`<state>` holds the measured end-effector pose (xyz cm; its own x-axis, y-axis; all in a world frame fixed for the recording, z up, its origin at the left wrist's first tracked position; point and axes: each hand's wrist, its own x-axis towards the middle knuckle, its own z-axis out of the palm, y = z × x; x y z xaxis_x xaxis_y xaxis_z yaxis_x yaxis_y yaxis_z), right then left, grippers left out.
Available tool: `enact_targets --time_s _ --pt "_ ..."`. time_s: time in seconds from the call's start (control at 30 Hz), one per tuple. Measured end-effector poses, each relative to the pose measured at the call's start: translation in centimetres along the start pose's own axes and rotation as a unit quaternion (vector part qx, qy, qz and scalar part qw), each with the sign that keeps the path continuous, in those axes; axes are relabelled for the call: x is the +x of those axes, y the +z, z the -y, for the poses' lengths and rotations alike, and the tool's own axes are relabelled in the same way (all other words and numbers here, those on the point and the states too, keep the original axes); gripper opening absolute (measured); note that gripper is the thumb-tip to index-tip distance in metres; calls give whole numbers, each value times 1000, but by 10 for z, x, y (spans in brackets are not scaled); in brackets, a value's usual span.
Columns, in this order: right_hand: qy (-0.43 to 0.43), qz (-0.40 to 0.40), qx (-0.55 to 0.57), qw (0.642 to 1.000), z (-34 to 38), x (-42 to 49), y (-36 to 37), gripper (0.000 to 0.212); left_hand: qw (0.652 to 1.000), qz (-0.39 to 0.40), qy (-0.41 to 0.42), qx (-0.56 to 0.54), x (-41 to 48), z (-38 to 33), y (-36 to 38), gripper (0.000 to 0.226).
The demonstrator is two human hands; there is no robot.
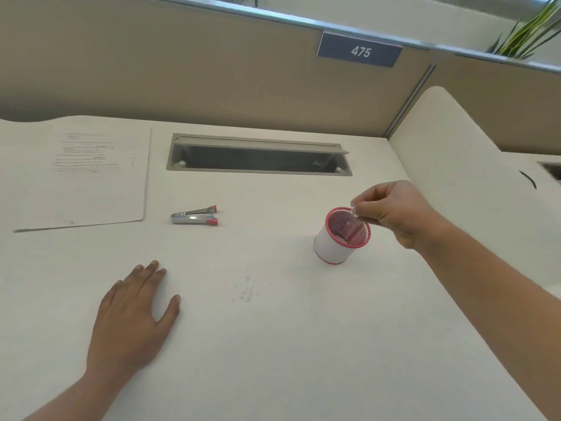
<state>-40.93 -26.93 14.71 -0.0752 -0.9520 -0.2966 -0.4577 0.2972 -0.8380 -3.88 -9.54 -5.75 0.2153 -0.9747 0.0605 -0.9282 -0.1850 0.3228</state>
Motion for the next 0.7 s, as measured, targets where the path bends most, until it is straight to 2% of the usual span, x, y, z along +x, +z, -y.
enact_targets --time_s 0.1,0.17,0.23,0.37,0.7 --pt "-46 -12 -225 973 -13 13 3 7 1000 1 -1 -1 0 0 0 70" --pt "-75 34 -367 927 -21 18 10 11 1000 3 -2 -1 -1 1 0 70" --pt "-105 60 -447 886 -24 20 16 25 1000 4 -1 -1 -1 0 0 70" --pt "-138 50 -478 866 -25 19 18 45 1000 3 -1 -1 0 0 0 70" --pt "-163 21 -410 897 -26 20 15 26 1000 -4 2 -2 0 0 0 70"
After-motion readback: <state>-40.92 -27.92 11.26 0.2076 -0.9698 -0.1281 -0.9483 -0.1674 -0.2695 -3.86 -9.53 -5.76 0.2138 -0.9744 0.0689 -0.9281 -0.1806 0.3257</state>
